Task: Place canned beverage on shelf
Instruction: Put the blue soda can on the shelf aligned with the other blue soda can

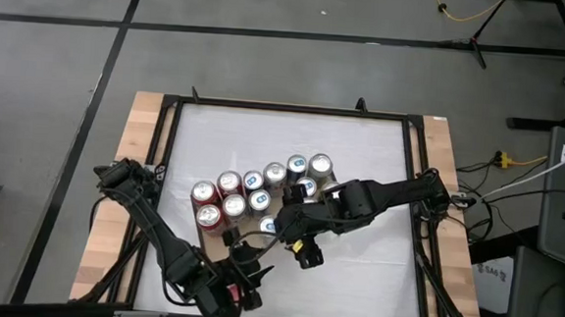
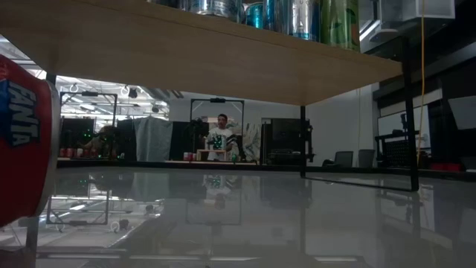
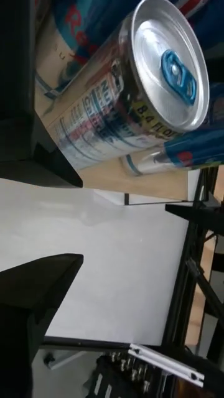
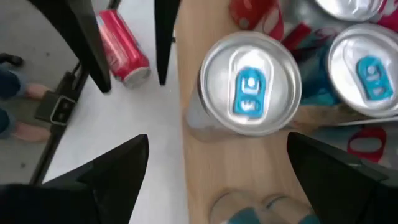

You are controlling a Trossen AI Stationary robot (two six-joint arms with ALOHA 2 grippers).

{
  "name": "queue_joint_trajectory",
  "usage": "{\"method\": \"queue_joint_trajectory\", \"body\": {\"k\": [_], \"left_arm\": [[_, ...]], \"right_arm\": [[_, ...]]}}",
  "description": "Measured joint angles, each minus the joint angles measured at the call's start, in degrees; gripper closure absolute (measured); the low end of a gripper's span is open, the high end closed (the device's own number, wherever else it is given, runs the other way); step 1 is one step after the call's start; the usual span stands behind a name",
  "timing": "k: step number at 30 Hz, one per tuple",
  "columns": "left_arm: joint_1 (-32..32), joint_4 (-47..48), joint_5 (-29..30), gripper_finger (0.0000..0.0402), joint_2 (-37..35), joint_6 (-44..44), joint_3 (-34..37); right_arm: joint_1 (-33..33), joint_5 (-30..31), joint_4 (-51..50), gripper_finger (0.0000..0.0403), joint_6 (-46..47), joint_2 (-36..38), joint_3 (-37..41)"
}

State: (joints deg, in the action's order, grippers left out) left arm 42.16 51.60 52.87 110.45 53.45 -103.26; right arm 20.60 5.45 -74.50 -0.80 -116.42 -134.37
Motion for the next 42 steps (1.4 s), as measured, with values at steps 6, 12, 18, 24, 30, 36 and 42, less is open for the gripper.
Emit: {"method": "queue_joint_trajectory", "body": {"k": [6,12,18,24,30,36,42], "left_arm": [[-1.32,0.6,0.16,0.0229,0.0,-0.1,0.0],[-1.72,3.29,-0.04,0.0229,0.0,-2.72,-0.02],[-1.45,6.04,-0.07,0.0229,0.0,-7.18,-0.02],[-1.15,9.34,0.1,0.0229,0.0,-7.54,-0.02],[-0.13,8.68,0.08,0.0229,0.0,-6.39,-0.02],[0.45,6.76,0.0,0.0229,0.0,-6.03,-0.02],[0.12,6.74,0.01,0.0229,0.0,-6.05,-0.02]], "right_arm": [[0.0,-3.47,2.01,0.0031,-1.23,0.0,-0.02],[-0.04,-6.08,1.99,0.0031,-1.18,0.04,-0.04],[0.0,-6.51,1.49,0.0031,-1.17,0.06,-0.04],[0.07,-6.99,-1.3,0.0031,-1.2,0.07,-0.04],[0.04,-5.15,-1.87,0.0031,-1.21,0.07,-0.04],[0.0,1.08,-0.82,0.0031,-1.21,0.07,-0.04],[0.0,1.49,4.09,0.0031,-2.31,0.07,-0.04]]}}
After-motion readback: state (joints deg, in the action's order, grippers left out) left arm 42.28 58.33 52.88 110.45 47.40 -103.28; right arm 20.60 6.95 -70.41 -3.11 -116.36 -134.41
